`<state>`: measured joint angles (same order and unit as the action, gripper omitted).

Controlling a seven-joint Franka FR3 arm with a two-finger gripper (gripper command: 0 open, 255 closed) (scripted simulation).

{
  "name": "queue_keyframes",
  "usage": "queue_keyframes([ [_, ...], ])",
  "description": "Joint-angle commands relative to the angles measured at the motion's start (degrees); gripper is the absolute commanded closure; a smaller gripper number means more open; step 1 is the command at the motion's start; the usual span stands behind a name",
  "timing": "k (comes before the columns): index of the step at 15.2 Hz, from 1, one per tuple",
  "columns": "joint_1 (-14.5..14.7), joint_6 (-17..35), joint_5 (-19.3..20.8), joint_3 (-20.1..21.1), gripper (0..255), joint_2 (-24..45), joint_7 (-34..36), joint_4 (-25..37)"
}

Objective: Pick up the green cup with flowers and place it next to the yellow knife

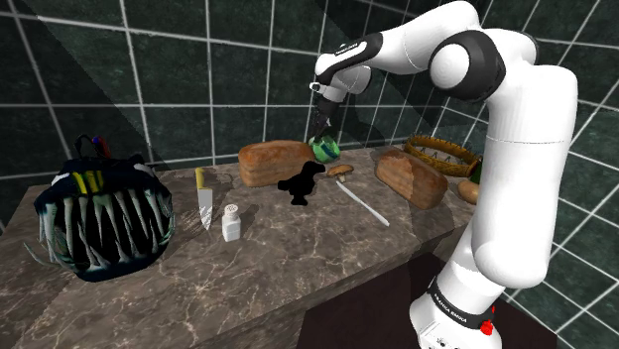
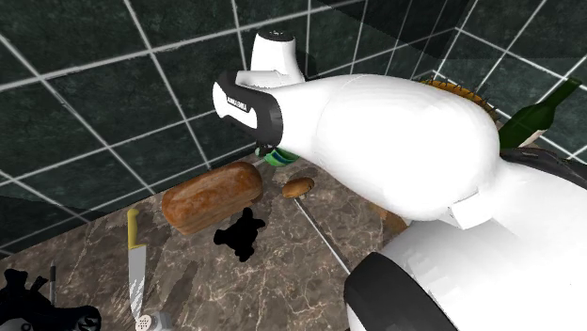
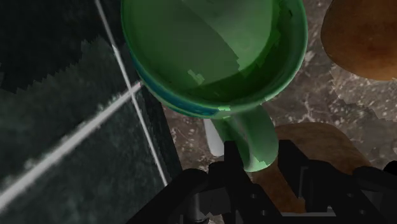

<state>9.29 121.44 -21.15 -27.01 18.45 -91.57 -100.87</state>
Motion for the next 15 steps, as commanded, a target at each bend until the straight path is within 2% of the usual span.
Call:
queue_keyframes([
  [1, 0.1, -1.4, 0.5, -0.2, 255, -0.7, 0.5, 0.9],
  [15, 0.1, -10.8, 3.0, -1.0, 255, -3.1, 3.4, 8.5],
])
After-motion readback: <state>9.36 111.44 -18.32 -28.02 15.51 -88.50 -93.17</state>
